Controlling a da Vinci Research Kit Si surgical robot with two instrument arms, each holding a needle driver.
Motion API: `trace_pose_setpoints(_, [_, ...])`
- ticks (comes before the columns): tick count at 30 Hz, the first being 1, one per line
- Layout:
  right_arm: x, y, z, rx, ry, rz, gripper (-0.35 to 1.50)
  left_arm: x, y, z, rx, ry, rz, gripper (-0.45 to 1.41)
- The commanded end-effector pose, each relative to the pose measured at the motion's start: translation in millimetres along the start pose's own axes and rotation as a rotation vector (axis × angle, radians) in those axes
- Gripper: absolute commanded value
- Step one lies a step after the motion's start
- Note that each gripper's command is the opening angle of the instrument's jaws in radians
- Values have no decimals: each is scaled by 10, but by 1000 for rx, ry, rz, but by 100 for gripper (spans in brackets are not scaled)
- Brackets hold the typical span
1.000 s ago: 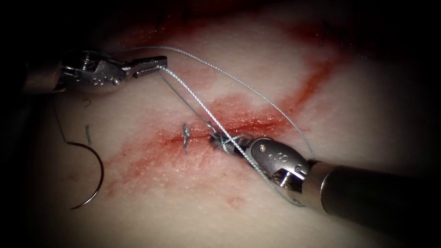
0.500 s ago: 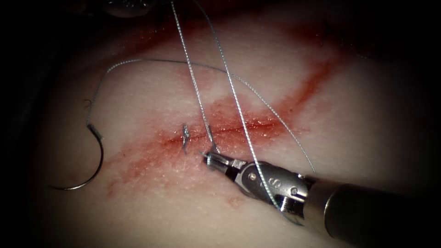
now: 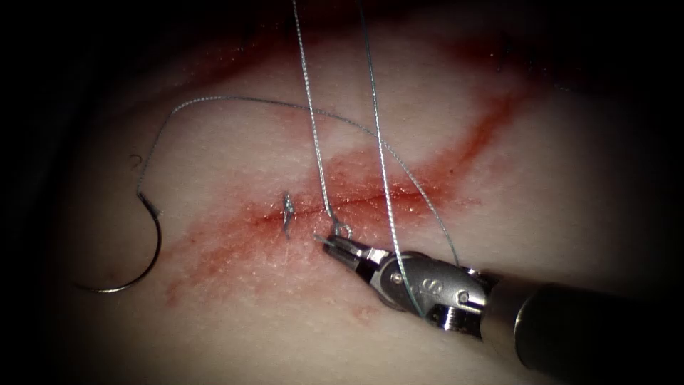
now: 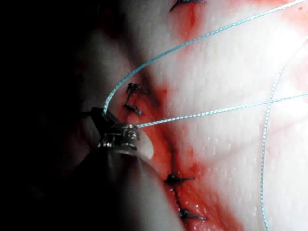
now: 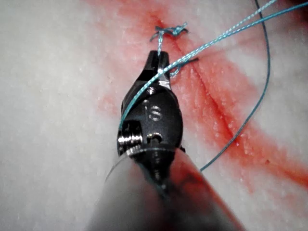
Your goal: Wound Closure
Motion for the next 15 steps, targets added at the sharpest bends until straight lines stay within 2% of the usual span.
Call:
trace_pose_setpoints(1, [-5,-7,8,10,5,-6,-35,-2,-1,10,5,-8,4,-45])
trace_pose_setpoints(8, [-4,-9,9,44,21,-20,-35,-21,-23,22,96,-89,15,-45])
trace_pose_setpoints(15, [-11,-16,8,56,27,-30,-35,-31,-42,34,142,-131,24,-45])
